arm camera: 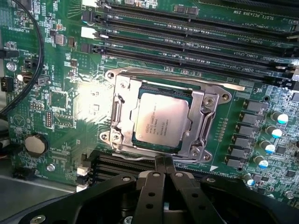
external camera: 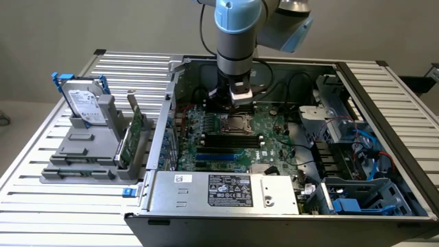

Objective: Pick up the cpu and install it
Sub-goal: 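Install the first cpu locking lever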

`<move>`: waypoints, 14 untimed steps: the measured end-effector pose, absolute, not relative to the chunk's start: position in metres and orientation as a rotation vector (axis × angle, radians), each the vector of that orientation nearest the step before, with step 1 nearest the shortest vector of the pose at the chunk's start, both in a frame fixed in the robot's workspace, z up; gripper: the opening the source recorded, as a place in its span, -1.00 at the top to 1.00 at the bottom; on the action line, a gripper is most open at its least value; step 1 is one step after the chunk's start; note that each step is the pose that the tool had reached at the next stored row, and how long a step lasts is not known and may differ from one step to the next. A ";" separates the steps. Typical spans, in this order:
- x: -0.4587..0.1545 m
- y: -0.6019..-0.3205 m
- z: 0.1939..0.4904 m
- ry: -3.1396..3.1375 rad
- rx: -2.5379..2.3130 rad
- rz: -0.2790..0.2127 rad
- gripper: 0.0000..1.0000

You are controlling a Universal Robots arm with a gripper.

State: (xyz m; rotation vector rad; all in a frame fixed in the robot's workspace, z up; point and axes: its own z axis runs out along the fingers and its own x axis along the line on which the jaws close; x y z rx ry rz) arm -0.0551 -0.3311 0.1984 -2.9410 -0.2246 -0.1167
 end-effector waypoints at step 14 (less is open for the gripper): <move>-0.055 -0.330 0.199 -0.181 -2.945 -0.084 0.79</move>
